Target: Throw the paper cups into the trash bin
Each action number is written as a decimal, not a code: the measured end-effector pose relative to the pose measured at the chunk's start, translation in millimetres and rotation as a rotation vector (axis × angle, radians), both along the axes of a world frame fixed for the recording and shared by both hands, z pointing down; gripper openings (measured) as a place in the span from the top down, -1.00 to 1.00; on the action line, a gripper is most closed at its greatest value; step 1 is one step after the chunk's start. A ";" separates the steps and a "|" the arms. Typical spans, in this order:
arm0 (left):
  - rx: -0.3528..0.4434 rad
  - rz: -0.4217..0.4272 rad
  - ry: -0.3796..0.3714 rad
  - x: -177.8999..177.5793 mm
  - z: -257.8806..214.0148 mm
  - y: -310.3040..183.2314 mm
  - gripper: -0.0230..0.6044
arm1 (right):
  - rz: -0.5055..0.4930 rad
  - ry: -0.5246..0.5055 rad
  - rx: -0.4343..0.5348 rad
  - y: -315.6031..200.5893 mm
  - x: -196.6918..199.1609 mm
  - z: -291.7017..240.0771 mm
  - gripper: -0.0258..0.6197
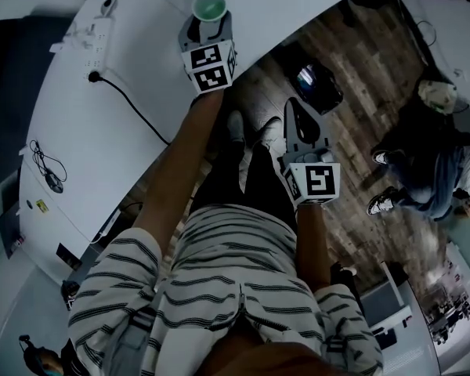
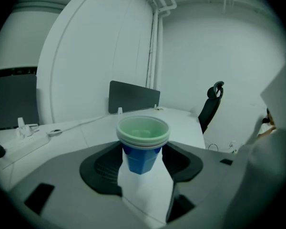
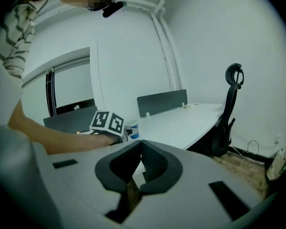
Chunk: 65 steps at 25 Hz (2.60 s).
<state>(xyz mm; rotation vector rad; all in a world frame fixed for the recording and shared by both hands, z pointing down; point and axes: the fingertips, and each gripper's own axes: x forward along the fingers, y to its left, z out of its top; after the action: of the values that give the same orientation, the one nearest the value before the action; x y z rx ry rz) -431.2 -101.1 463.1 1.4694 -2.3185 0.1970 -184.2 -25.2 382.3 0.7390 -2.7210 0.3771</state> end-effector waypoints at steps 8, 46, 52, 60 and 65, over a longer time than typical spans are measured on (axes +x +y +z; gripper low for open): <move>0.036 0.027 -0.016 19.0 -40.8 6.1 0.05 | 0.037 -0.038 0.037 -8.6 8.3 -26.9 0.89; 0.214 0.490 -0.039 218.2 -188.9 16.0 0.05 | 0.352 -0.133 0.204 -47.8 117.6 -132.1 0.89; 0.224 0.590 -0.026 250.9 -194.1 20.5 0.05 | 0.441 -0.127 0.239 -44.6 144.0 -145.2 0.89; 0.227 0.725 -0.013 299.5 -192.5 24.6 0.05 | 0.540 -0.108 0.259 -34.8 176.3 -146.7 0.89; 0.208 0.800 -0.009 332.0 -188.4 23.3 0.05 | 0.591 -0.096 0.258 -33.0 197.9 -145.5 0.89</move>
<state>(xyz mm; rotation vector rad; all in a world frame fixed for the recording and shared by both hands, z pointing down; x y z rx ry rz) -99.2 -77.8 274.7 2.4347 -1.6651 0.1729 13.8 -58.2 236.8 1.6415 -2.6134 0.1828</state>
